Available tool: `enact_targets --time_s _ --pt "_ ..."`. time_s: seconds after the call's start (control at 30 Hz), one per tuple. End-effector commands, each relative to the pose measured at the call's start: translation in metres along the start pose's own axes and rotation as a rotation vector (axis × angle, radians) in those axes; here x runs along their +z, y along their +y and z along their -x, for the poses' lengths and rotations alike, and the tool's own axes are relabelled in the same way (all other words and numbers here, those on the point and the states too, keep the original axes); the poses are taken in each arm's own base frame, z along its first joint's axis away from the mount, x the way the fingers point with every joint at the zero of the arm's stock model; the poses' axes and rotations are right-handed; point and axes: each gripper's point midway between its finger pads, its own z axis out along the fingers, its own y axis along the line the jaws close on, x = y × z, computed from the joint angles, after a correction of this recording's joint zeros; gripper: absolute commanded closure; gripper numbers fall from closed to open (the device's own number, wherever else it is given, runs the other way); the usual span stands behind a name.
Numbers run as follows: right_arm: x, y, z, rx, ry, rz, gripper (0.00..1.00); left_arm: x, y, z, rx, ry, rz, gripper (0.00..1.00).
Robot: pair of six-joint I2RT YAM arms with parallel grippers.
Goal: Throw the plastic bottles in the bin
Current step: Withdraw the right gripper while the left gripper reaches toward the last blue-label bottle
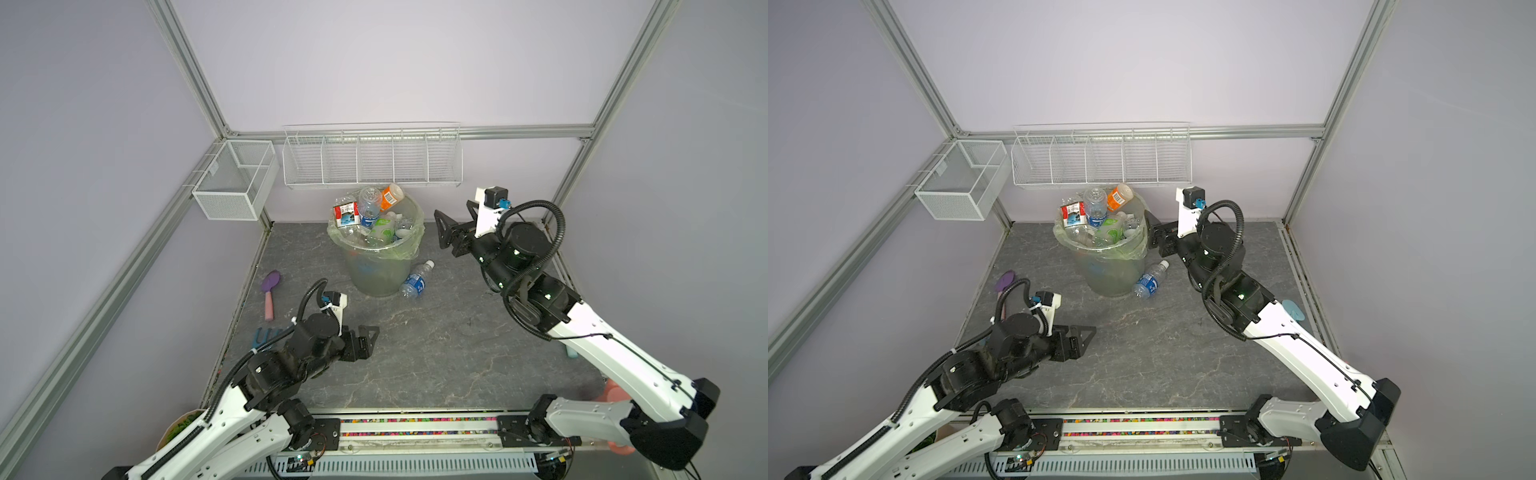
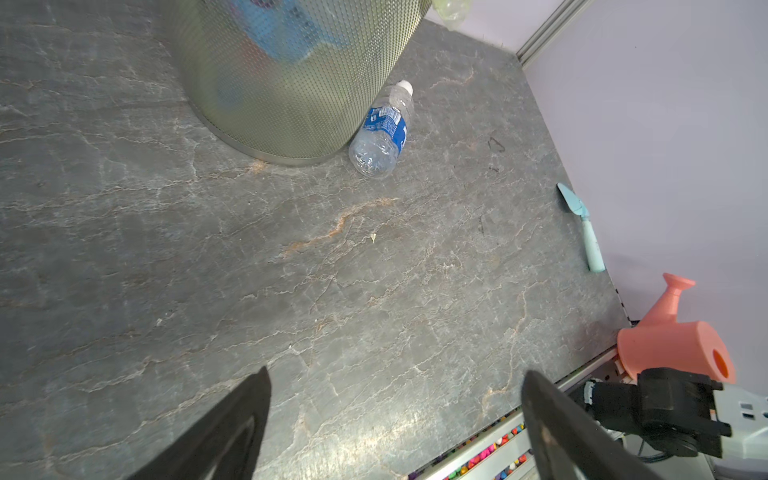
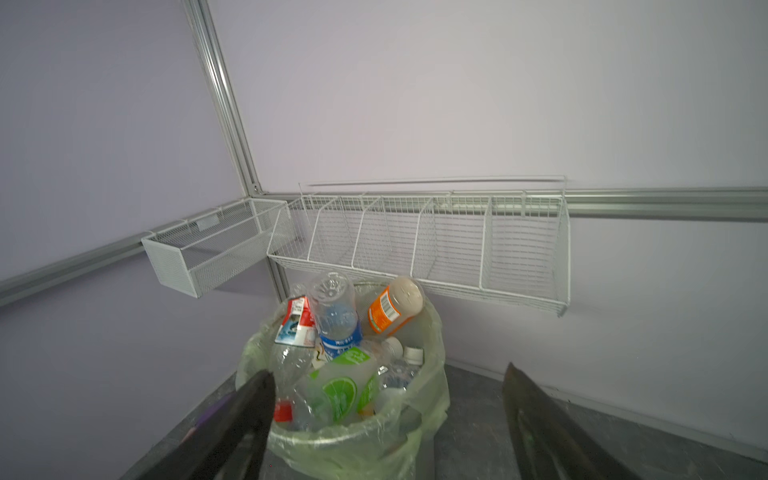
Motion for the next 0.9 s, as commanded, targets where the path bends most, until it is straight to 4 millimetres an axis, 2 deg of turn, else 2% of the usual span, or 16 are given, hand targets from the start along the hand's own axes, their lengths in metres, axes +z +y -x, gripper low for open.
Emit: enact_targets --time_s 0.0,0.2,0.27,0.33,0.37,0.53,0.67,0.87 --pt "-0.026 -0.025 -0.013 0.0 0.02 -0.096 0.12 0.008 -0.023 0.019 0.056 -0.042 -0.062 0.06" --pt "-0.073 -0.056 -0.077 0.049 0.167 -0.179 0.12 0.056 -0.033 0.016 0.114 0.033 -0.034 0.06" --pt "-0.088 -0.064 -0.096 0.07 0.2 -0.203 0.12 0.07 -0.037 0.015 0.153 0.063 -0.013 0.06" --pt "-0.102 -0.072 -0.105 0.087 0.214 -0.222 0.12 0.083 -0.043 0.015 0.21 0.075 0.015 0.06" --pt "-0.11 -0.077 -0.119 0.088 0.239 -0.24 0.12 0.09 -0.047 0.014 0.243 0.086 0.027 0.06" --pt "-0.145 -0.098 -0.132 0.115 0.23 -0.3 0.12 0.13 -0.059 0.014 0.341 0.133 0.076 0.05" --pt "-0.171 -0.112 -0.133 0.128 0.204 -0.337 0.12 0.163 -0.057 0.02 0.421 0.148 0.181 0.07" --pt "-0.197 -0.127 -0.143 0.155 0.188 -0.377 0.12 0.205 -0.05 0.019 0.53 0.235 0.333 0.08"
